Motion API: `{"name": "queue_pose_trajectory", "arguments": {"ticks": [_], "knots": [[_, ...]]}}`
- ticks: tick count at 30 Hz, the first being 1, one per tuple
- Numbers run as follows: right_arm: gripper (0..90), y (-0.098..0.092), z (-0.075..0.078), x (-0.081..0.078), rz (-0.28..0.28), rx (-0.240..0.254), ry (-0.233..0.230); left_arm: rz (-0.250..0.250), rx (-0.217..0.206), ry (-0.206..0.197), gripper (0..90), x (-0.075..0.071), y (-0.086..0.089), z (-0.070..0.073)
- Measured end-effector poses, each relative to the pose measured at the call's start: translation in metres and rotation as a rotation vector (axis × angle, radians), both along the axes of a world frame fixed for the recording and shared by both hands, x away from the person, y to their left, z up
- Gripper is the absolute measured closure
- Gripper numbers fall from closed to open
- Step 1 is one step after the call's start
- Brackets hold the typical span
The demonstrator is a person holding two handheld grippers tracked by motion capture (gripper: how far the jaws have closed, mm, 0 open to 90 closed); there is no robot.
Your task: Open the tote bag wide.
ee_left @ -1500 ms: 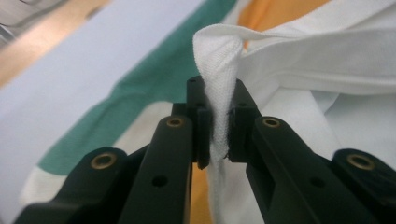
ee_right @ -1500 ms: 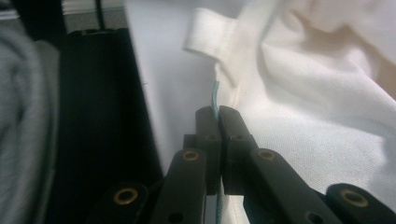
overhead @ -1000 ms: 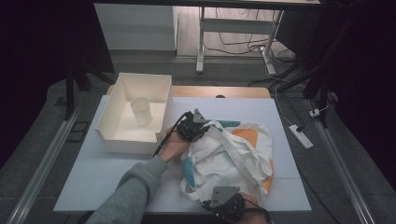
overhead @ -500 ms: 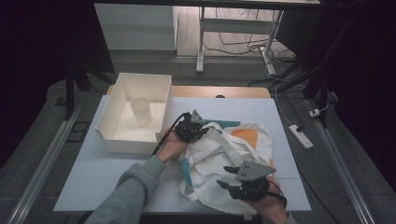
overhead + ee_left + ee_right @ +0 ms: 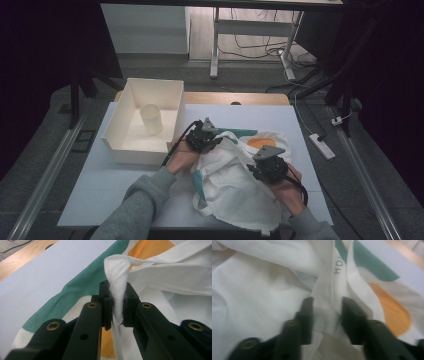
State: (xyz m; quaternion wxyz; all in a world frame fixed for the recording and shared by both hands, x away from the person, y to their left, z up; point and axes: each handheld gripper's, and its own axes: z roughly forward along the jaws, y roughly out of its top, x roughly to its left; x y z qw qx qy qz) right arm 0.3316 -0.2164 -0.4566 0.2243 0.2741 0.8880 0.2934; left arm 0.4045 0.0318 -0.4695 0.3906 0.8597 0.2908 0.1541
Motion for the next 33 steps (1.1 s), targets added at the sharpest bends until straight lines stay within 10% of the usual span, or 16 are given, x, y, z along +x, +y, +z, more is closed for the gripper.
{"name": "queue_pose_trajectory", "arguments": {"ticks": [2, 16, 22, 33], "knots": [[84.2, 0.000, 0.005, 0.003, 0.019, 0.020, -0.005, 0.000, 0.000, 0.000, 80.7, 0.000, 0.000, 0.000], [86.3, -0.021, 0.048, 0.028, -0.113, 0.077, -0.246, -0.026, -0.077, -0.026, 80.3, -0.008, 0.004, 0.013], [86.4, -0.032, 0.042, 0.058, -0.156, 0.081, -0.266, -0.035, -0.042, -0.101, 80.0, -0.017, -0.008, 0.015], [86.3, -0.028, 0.010, 0.096, -0.176, 0.022, -0.222, -0.017, 0.011, -0.066, 79.4, -0.003, -0.017, -0.005]]}}
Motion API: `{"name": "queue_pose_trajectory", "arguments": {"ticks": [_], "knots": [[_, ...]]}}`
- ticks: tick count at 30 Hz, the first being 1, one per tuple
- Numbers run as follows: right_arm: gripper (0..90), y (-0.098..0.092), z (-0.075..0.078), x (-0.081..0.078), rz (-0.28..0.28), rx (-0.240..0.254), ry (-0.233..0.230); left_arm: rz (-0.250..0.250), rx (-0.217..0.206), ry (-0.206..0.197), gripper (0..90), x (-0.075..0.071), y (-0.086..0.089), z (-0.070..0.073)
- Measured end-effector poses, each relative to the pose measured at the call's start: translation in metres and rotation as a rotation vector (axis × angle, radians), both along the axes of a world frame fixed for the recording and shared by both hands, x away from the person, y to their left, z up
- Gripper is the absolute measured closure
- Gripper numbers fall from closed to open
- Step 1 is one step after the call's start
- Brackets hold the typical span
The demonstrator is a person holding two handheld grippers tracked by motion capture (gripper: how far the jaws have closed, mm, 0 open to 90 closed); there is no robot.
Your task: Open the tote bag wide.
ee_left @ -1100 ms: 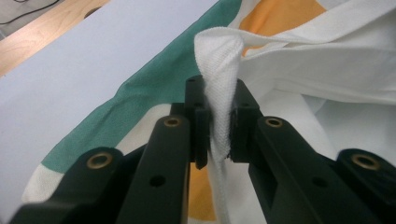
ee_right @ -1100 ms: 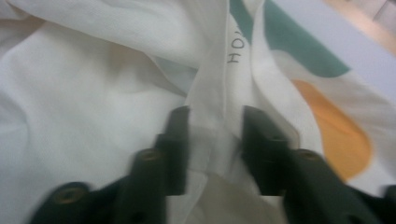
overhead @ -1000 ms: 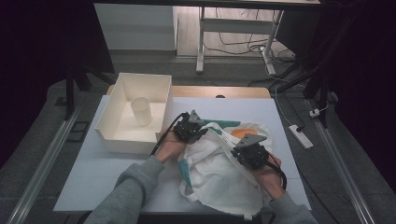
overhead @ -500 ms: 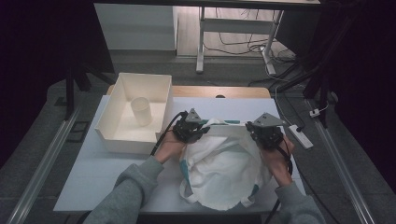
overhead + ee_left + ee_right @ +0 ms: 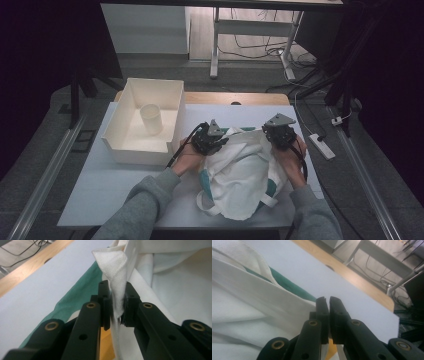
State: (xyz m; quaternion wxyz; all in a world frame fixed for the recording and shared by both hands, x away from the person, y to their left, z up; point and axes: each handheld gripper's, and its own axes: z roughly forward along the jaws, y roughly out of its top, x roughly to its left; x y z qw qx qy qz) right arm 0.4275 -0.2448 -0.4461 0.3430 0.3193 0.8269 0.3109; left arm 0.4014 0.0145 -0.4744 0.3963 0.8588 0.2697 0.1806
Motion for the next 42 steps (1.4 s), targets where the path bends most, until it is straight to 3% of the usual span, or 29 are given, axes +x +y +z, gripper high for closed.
{"name": "queue_pose_trajectory", "arguments": {"ticks": [6, 12, 23, 29, 32, 37, 39, 42], "knots": [[86.3, 0.000, -0.019, 0.012, -0.003, -0.014, 0.060, 0.005, 0.024, 0.037, 78.7, 0.007, -0.003, -0.011], [86.3, -0.003, -0.030, 0.016, -0.014, 0.003, 0.082, 0.010, 0.053, 0.059, 77.1, 0.010, -0.004, -0.018], [86.0, -0.006, -0.029, 0.016, -0.019, 0.054, 0.098, 0.010, 0.067, 0.085, 74.5, 0.012, -0.002, -0.024], [80.5, -0.006, -0.021, 0.010, -0.012, 0.086, 0.086, 0.013, 0.027, 0.053, 48.4, 0.003, 0.003, -0.008], [74.4, -0.007, -0.020, 0.008, -0.001, 0.097, 0.089, -0.001, -0.008, 0.023, 46.4, -0.006, 0.005, 0.006], [69.9, -0.007, -0.021, 0.007, 0.007, 0.105, 0.102, -0.037, -0.032, -0.006, 45.0, -0.020, 0.010, 0.027], [69.3, -0.007, -0.021, 0.006, 0.007, 0.099, 0.100, -0.060, -0.037, 0.021, 44.1, -0.024, 0.013, 0.033], [68.5, -0.008, -0.020, 0.006, 0.007, 0.105, 0.099, -0.122, -0.003, 0.072, 43.5, -0.031, 0.010, 0.033]]}}
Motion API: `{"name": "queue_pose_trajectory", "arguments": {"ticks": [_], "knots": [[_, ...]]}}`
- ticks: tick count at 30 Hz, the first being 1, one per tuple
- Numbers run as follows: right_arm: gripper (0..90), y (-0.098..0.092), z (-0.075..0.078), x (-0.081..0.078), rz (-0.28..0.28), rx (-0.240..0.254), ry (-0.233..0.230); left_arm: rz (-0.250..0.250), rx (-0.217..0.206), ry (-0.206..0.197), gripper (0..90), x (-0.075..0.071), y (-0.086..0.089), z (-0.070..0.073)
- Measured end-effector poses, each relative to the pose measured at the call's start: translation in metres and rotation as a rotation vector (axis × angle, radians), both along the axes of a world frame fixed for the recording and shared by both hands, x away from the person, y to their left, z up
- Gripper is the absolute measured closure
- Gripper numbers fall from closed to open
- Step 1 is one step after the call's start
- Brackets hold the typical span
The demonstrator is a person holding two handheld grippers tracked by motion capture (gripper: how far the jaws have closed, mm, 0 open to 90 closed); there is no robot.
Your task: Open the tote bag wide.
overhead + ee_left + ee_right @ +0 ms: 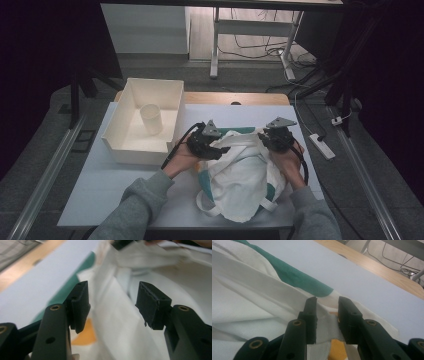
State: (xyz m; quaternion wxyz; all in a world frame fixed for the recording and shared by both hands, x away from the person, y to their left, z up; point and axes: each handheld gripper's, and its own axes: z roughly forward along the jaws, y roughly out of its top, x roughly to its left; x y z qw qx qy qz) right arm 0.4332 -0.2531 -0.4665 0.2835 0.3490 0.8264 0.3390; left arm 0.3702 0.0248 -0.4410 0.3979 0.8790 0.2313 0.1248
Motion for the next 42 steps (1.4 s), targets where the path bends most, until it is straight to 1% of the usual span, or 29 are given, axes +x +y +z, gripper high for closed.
{"name": "queue_pose_trajectory", "arguments": {"ticks": [1, 2, 4, 5, 6, 8, 9, 11, 13, 14, 15, 18, 21, 22, 23, 24, 25, 26, 27, 28, 29, 31, 34, 35, 36, 38, 39, 40, 42], "knots": [[68.3, -0.001, 0.000, 0.000, -0.002, 0.003, 0.001, -0.024, 0.014, 0.011, 43.6, -0.003, -0.002, -0.001], [67.8, -0.001, 0.000, 0.000, -0.004, 0.006, 0.004, -0.049, 0.032, 0.013, 44.1, -0.008, -0.006, -0.002], [67.0, -0.003, 0.000, 0.000, -0.008, 0.018, 0.009, -0.077, 0.078, 0.006, 45.2, -0.013, -0.013, -0.004], [66.8, -0.003, -0.001, 0.000, -0.008, 0.020, 0.010, -0.083, 0.112, -0.005, 45.4, -0.015, -0.017, -0.006], [66.7, -0.004, -0.001, 0.000, -0.006, 0.025, 0.011, -0.079, 0.149, -0.009, 45.8, -0.016, -0.021, -0.009], [66.5, -0.004, 0.000, -0.001, -0.007, 0.031, 0.007, -0.070, 0.200, -0.003, 45.7, -0.013, -0.028, -0.017], [66.5, -0.004, 0.000, -0.002, -0.005, 0.036, 0.008, -0.063, 0.220, 0.000, 45.6, -0.012, -0.031, -0.021], [66.4, -0.004, 0.001, -0.004, 0.000, 0.041, 0.005, -0.059, 0.243, 0.010, 45.6, -0.009, -0.036, -0.029], [66.4, -0.004, 0.003, -0.005, 0.004, 0.047, 0.003, -0.055, 0.284, 0.001, 45.2, -0.008, -0.043, -0.036], [66.4, -0.005, 0.004, -0.006, 0.006, 0.052, 0.001, -0.045, 0.306, -0.011, 45.3, -0.007, -0.045, -0.039], [66.3, -0.004, 0.004, -0.007, 0.007, 0.055, -0.002, -0.033, 0.319, -0.016, 46.4, -0.006, -0.047, -0.042], [66.3, -0.004, 0.007, -0.009, 0.019, 0.059, -0.015, -0.024, 0.318, -0.012, 55.1, -0.002, -0.045, -0.043], [65.2, -0.001, 0.016, -0.018, 0.048, 0.070, -0.037, -0.017, 0.327, -0.029, 72.9, 0.001, -0.040, -0.045], [64.3, 0.000, 0.020, -0.022, 0.067, 0.074, -0.045, -0.015, 0.316, -0.026, 80.0, 0.003, -0.037, -0.046], [63.4, 0.002, 0.024, -0.027, 0.077, 0.070, -0.051, -0.016, 0.300, -0.015, 83.7, 0.006, -0.035, -0.046], [62.5, 0.004, 0.029, -0.033, 0.091, 0.070, -0.051, -0.014, 0.277, -0.003, 85.5, 0.008, -0.032, -0.047], [61.0, 0.007, 0.033, -0.039, 0.118, 0.078, -0.042, -0.014, 0.261, 0.005, 86.4, 0.010, -0.030, -0.047], [58.5, 0.010, 0.037, -0.046, 0.152, 0.091, -0.013, -0.011, 0.243, 0.012, 86.9, 0.012, -0.028, -0.048], [56.4, 0.015, 0.039, -0.053, 0.192, 0.095, 0.033, -0.009, 0.230, 0.015, 87.1, 0.013, -0.026, -0.047], [55.6, 0.020, 0.041, -0.060, 0.240, 0.090, 0.074, -0.002, 0.218, 0.011, 87.2, 0.014, -0.025, -0.046], [55.3, 0.025, 0.040, -0.069, 0.280, 0.087, 0.103, 0.006, 0.210, 0.004, 87.3, 0.014, -0.023, -0.045], [53.7, 0.037, 0.036, -0.086, 0.366, 0.067, 0.165, 0.021, 0.195, -0.011, 87.4, 0.014, -0.022, -0.043], [53.0, 0.054, 0.022, -0.108, 0.458, 0.024, 0.255, 0.035, 0.180, -0.024, 87.4, 0.014, -0.019, -0.040], [53.0, 0.058, 0.018, -0.112, 0.474, 0.014, 0.274, 0.042, 0.173, -0.030, 87.4, 0.014, -0.018, -0.039], [53.0, 0.062, 0.013, -0.117, 0.492, -0.011, 0.292, 0.049, 0.162, -0.036, 87.4, 0.014, -0.018, -0.038], [55.4, 0.071, 0.003, -0.122, 0.507, -0.074, 0.291, 0.062, 0.143, -0.041, 87.4, 0.014, -0.016, -0.037], [58.6, 0.076, -0.004, -0.124, 0.504, -0.115, 0.289, 0.067, 0.131, -0.041, 87.4, 0.015, -0.015, -0.036], [63.5, 0.080, -0.008, -0.124, 0.501, -0.146, 0.289, 0.069, 0.128, -0.040, 87.4, 0.015, -0.014, -0.036], [80.0, 0.083, -0.014, -0.123, 0.480, -0.184, 0.288, 0.080, 0.116, -0.049, 87.5, 0.015, -0.013, -0.035]]}}
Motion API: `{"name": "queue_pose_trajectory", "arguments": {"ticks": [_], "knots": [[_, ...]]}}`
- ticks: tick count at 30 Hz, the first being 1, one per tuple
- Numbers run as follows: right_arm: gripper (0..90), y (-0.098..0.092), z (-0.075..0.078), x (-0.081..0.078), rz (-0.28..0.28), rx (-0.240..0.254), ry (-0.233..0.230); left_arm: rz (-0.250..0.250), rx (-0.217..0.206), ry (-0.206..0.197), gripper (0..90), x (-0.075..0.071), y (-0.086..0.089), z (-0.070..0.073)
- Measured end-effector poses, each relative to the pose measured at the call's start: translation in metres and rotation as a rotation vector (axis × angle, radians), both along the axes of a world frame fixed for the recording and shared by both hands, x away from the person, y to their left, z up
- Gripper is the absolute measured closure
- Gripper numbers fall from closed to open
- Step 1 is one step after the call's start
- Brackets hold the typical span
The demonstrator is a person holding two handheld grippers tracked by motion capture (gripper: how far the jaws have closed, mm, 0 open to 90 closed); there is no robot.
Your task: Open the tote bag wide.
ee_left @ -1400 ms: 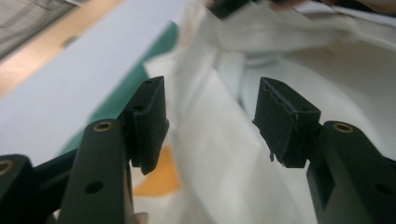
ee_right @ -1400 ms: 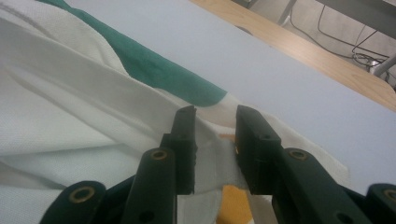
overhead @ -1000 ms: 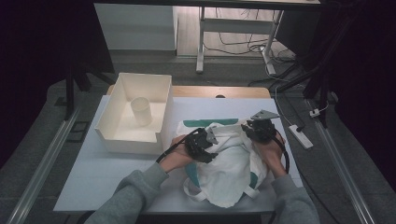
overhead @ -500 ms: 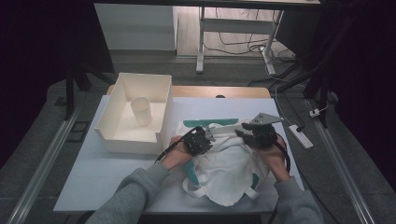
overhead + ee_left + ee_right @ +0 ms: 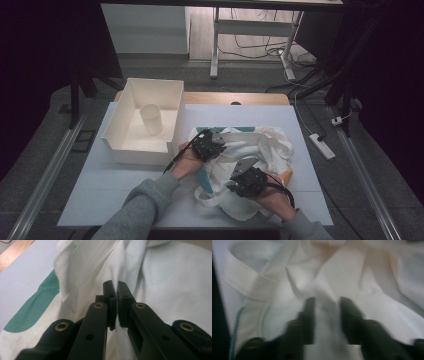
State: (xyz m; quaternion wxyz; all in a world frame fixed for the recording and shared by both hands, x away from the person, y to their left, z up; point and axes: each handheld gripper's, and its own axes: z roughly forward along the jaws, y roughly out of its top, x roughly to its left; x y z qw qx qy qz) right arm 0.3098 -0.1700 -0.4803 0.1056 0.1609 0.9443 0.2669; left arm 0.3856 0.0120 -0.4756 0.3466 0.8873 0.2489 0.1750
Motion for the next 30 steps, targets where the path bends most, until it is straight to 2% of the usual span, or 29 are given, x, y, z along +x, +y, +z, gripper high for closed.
{"name": "queue_pose_trajectory", "arguments": {"ticks": [2, 5, 8, 10, 12, 14, 16, 19, 22, 27, 30], "knots": [[88.0, -0.002, -0.002, 0.002, -0.011, -0.005, 0.020, 0.009, -0.015, -0.012, 87.5, 0.000, 0.001, 0.002], [88.8, -0.007, 0.007, -0.002, -0.002, 0.018, 0.066, 0.020, -0.036, -0.030, 87.5, -0.001, 0.003, 0.003], [88.9, -0.005, 0.025, -0.019, 0.071, 0.029, 0.088, 0.023, -0.046, -0.019, 87.5, 0.002, 0.006, 0.004], [88.9, -0.001, 0.031, -0.029, 0.113, 0.016, 0.086, 0.024, -0.058, 0.001, 87.5, 0.005, 0.009, 0.003], [88.9, 0.001, 0.029, -0.031, 0.122, -0.004, 0.098, 0.034, -0.061, 0.008, 87.5, 0.006, 0.010, 0.001], [88.9, -0.003, 0.021, -0.025, 0.102, -0.016, 0.138, 0.038, -0.057, 0.010, 87.5, 0.007, 0.011, 0.000], [89.0, -0.010, 0.013, -0.016, 0.081, 0.002, 0.178, 0.045, -0.055, -0.002, 87.5, 0.006, 0.010, 0.000], [89.0, -0.017, 0.012, -0.012, 0.055, -0.009, 0.164, 0.066, -0.052, -0.027, 87.5, 0.006, 0.011, 0.001], [89.0, -0.030, 0.017, -0.005, 0.011, -0.035, 0.110, 0.088, -0.061, -0.028, 87.5, 0.009, 0.014, 0.001], [89.0, -0.061, 0.027, 0.008, -0.079, -0.001, 0.050, 0.102, -0.065, -0.012, 87.5, 0.013, 0.016, -0.003], [89.0, -0.062, 0.025, 0.006, -0.037, 0.012, 0.066, 0.098, -0.055, -0.011, 87.5, 0.013, 0.014, -0.005]]}}
